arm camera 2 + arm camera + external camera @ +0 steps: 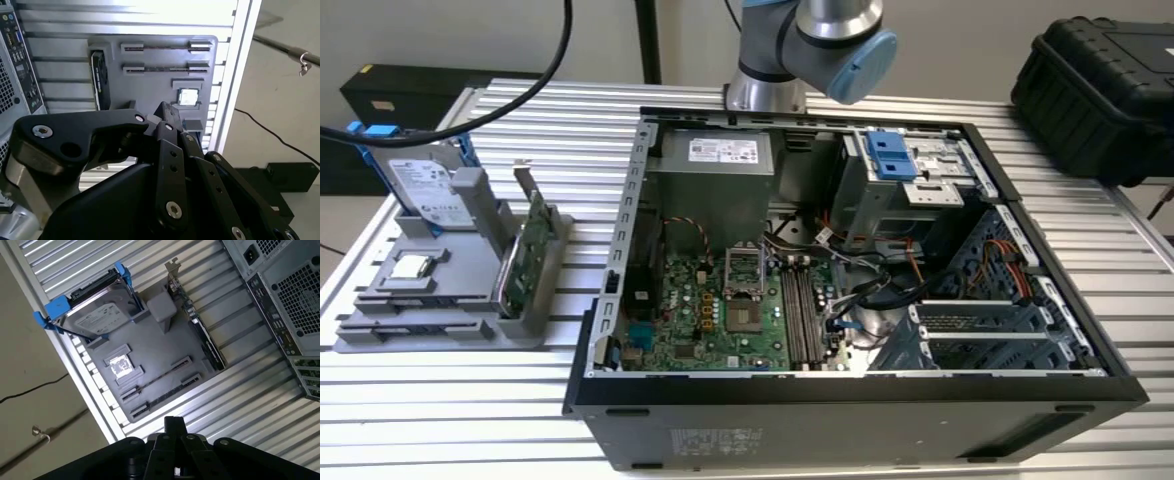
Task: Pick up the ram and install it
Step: 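Pick up the ram and move it above insertion slot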
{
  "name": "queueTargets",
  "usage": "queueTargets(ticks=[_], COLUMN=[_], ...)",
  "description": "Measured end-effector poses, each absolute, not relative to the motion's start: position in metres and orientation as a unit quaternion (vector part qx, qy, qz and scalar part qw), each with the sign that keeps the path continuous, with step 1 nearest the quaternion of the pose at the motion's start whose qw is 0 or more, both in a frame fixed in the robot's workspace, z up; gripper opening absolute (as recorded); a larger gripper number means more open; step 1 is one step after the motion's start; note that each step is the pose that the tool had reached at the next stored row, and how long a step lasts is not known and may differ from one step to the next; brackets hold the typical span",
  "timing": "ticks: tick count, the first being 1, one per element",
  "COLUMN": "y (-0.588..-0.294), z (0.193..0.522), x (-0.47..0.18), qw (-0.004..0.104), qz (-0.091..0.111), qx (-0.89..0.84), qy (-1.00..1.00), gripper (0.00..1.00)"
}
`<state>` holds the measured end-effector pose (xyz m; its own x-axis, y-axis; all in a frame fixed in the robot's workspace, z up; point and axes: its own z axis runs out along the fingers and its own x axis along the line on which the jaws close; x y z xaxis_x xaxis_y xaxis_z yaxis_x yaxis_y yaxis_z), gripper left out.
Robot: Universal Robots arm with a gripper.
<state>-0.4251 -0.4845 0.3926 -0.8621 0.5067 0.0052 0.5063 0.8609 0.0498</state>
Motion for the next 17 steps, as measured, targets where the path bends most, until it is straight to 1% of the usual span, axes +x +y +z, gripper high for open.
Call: queueTargets(ticks=[17], y=[-0.4845], z=[0.3926], x=[-0.4252], qw=[0.006], qz=[0.024], qx=[0.324], qy=[0.946], gripper=[0.00])
